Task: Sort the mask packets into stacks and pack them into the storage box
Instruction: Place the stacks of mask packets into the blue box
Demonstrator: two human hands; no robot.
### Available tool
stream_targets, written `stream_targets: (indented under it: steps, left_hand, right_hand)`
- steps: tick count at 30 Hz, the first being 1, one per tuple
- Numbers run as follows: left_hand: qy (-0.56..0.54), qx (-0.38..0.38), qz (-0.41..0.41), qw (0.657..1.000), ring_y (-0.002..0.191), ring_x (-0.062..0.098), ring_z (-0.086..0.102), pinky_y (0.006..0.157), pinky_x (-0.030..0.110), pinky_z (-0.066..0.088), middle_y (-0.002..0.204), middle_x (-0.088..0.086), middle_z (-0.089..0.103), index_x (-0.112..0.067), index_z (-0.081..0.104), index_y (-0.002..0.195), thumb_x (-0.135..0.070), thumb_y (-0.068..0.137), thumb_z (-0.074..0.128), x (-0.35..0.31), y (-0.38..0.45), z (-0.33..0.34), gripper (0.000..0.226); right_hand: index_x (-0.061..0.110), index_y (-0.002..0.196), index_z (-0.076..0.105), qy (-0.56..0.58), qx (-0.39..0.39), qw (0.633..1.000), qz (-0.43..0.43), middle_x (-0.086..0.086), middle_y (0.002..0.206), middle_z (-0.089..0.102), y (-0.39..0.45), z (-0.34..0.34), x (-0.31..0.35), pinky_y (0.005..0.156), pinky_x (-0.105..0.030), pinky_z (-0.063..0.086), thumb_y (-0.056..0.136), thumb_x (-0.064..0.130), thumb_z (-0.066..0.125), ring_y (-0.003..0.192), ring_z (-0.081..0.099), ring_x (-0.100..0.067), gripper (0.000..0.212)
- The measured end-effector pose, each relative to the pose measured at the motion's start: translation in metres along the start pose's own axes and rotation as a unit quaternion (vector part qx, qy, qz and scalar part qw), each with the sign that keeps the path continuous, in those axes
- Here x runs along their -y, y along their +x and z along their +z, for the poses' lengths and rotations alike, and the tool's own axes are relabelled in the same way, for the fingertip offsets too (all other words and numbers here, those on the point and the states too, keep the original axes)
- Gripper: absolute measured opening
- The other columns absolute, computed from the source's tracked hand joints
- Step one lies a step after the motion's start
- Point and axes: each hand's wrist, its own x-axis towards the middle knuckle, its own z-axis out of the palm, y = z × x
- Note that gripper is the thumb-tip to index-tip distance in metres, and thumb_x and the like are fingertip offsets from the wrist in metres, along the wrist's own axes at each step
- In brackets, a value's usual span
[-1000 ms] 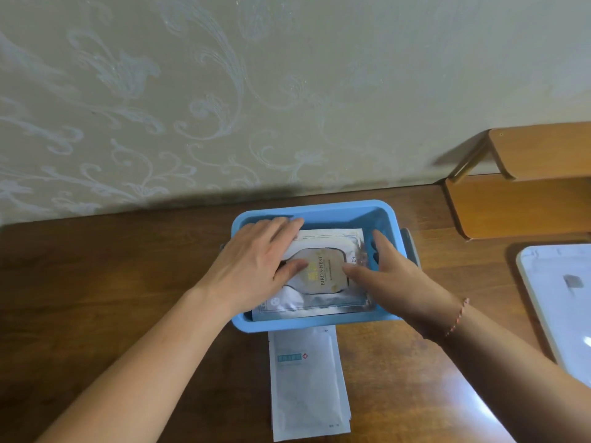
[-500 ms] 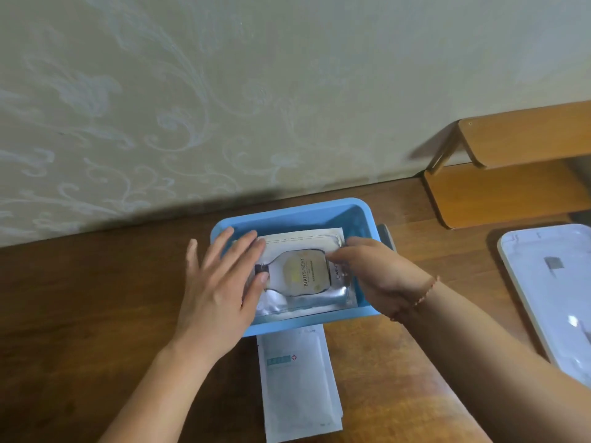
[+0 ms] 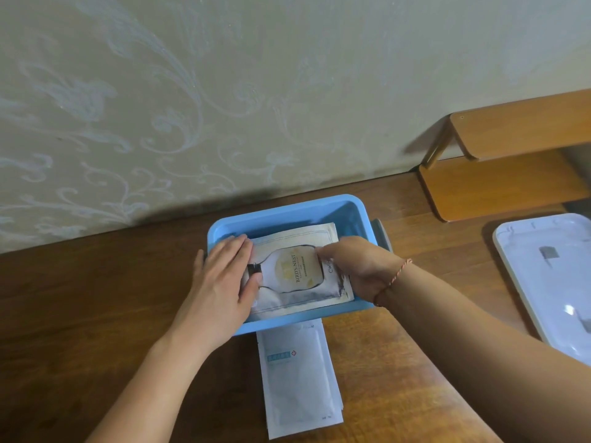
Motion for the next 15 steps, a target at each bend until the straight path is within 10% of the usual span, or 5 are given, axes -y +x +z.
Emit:
stream_targets:
  steps: [10,15]
  left_hand:
    - [-0.041,-0.026,0.008,0.999,0.140,-0.003,0.002,0.113,0.023,0.006,0.160,-0.003,0.021,-0.016,0.023,0.153,-0.049,0.091,0.027,-0.002,-0.005,0.003,0.070]
    - [-0.027,-0.025,0.013,0.999,0.137,-0.005,0.000,0.113,0.021,0.002,0.160,-0.003,0.021,-0.015,0.022,0.154,-0.046,0.096,0.036,-0.002,-0.002,0.001,0.067]
  right_hand:
    - [0.009,0.114,0.062,0.049,0.015,0.999,0.019,-0.012,0.098,0.072,0.002,0.003,-0.006,0.081,-0.041,0.058,0.099,0.022,0.049,0.087,0.069,-0.027,0.024]
    - [0.011,0.118,0.061,0.080,0.005,0.996,0.026,-0.006,0.107,0.070,0.006,0.004,0.005,0.073,-0.032,0.056,0.095,0.059,0.040,0.087,0.070,-0.026,0.057]
